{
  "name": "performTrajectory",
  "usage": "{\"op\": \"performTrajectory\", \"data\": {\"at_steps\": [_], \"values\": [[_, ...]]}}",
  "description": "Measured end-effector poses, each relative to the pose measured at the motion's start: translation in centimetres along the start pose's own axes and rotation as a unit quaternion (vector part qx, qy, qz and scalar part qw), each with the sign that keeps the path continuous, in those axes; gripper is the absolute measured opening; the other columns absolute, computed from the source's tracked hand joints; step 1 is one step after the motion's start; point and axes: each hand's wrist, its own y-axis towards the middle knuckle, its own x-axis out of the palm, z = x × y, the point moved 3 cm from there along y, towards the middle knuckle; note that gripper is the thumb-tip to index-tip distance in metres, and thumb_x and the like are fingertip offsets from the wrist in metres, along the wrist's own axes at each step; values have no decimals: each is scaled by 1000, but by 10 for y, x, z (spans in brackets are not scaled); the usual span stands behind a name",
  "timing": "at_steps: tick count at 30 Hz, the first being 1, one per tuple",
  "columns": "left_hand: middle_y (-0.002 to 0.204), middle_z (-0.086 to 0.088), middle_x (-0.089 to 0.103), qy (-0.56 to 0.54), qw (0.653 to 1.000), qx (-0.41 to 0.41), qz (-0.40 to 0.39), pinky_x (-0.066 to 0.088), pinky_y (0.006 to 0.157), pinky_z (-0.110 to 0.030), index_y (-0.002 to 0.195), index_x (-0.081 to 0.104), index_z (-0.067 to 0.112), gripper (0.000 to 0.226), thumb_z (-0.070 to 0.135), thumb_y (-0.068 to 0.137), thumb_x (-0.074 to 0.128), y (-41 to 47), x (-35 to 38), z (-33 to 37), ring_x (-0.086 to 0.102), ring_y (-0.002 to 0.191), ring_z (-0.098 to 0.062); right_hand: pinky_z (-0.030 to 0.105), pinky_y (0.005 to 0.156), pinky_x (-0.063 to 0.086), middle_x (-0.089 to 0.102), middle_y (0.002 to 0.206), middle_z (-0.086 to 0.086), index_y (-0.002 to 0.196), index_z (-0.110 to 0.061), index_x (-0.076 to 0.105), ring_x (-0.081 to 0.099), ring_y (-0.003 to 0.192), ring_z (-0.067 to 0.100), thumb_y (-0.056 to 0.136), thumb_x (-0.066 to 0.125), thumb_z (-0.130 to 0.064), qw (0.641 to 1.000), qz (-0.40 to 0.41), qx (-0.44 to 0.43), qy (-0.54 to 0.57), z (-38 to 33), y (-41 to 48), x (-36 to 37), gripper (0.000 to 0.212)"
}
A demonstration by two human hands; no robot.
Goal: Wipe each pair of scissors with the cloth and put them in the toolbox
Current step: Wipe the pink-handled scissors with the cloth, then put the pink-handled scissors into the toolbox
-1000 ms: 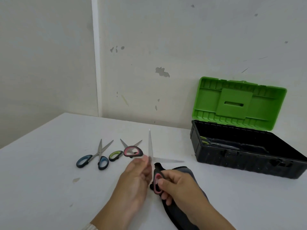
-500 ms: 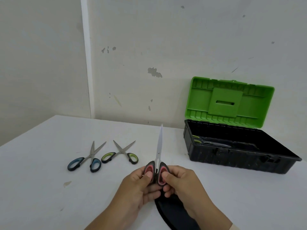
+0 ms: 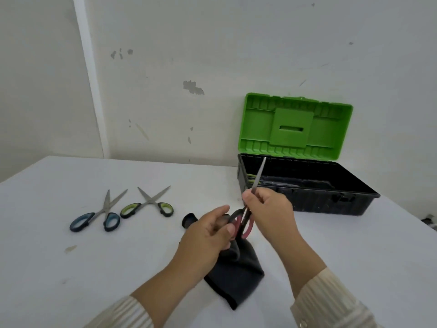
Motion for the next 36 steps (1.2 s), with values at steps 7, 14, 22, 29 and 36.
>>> {"op": "performTrajectory", "data": {"at_steps": [7, 14, 22, 29, 36], "values": [[152, 0, 35, 276, 956, 2, -97, 32, 106, -25, 149, 24, 22, 56, 23, 97, 45, 29, 101, 3, 39, 135, -15, 23, 58, 48, 66, 75, 5, 89, -13, 65, 61, 69, 18, 91, 49, -27, 994, 15, 62, -87, 68, 8, -66, 20], [158, -7, 22, 534, 828, 15, -170, 13, 120, -42, 147, 28, 15, 55, 37, 97, 35, 65, 166, -30, 17, 145, -27, 26, 67, 36, 62, 94, 14, 101, -7, 66, 61, 86, 30, 89, 54, -19, 979, -1, -13, -205, 92, 36, -124, 21], [157, -4, 25, 559, 823, 65, -76, 12, 120, -43, 147, 27, 17, 53, 38, 98, 25, 94, 178, -50, 17, 145, -23, 20, 46, 33, 54, 70, 3, 90, -7, 63, 49, 55, 13, 92, 50, -24, 917, -27, -143, -372, 79, 155, -162, 22], [157, 0, 23, 568, 819, 71, -46, 8, 121, -38, 148, 25, 20, 52, 38, 99, 24, 96, 181, -52, 15, 145, -18, 31, 62, 42, 53, 71, 5, 93, -2, 63, 54, 68, 25, 86, 50, -7, 807, -196, -87, -549, 174, 234, -115, 15], [157, 3, 22, 570, 818, 71, -42, 9, 121, -38, 147, 24, 22, 52, 41, 98, 23, 99, 181, -57, 12, 146, -15, 30, 63, 42, 47, 61, 0, 79, -8, 60, 53, 65, 24, 78, 59, -4, 794, -244, -40, -556, 209, 263, -106, 5]]}}
